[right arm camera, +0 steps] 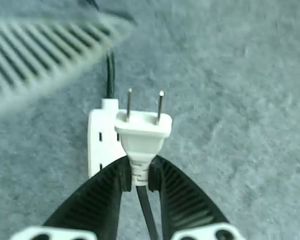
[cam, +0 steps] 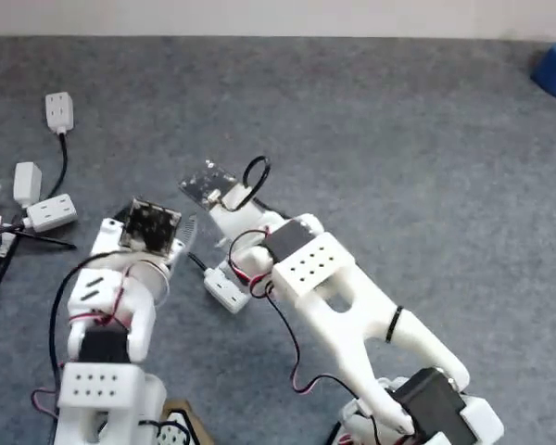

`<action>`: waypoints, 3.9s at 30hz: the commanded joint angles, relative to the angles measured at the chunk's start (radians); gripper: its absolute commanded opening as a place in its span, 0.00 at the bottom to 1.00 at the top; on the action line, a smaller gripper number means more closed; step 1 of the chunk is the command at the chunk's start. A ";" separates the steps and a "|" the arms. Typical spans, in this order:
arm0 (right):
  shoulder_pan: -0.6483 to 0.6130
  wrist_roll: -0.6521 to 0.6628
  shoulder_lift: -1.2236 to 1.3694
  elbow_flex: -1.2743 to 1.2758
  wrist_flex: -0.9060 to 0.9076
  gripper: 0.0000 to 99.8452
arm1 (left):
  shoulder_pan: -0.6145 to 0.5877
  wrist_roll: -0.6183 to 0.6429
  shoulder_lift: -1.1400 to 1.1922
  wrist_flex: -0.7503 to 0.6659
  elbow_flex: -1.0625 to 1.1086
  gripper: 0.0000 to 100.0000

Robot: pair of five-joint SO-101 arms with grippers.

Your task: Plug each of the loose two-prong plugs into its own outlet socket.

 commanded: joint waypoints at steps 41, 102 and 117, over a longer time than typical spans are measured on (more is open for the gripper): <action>-0.088 -0.081 -0.027 0.027 -0.010 0.01 | 0.107 0.066 -0.303 0.241 0.058 0.28; -0.044 -0.178 -0.002 -0.251 0.363 0.01 | 0.033 0.181 -0.306 0.120 0.194 0.25; -0.070 -0.210 -0.351 0.105 -0.033 0.01 | 0.090 0.222 -0.300 0.540 -0.076 0.25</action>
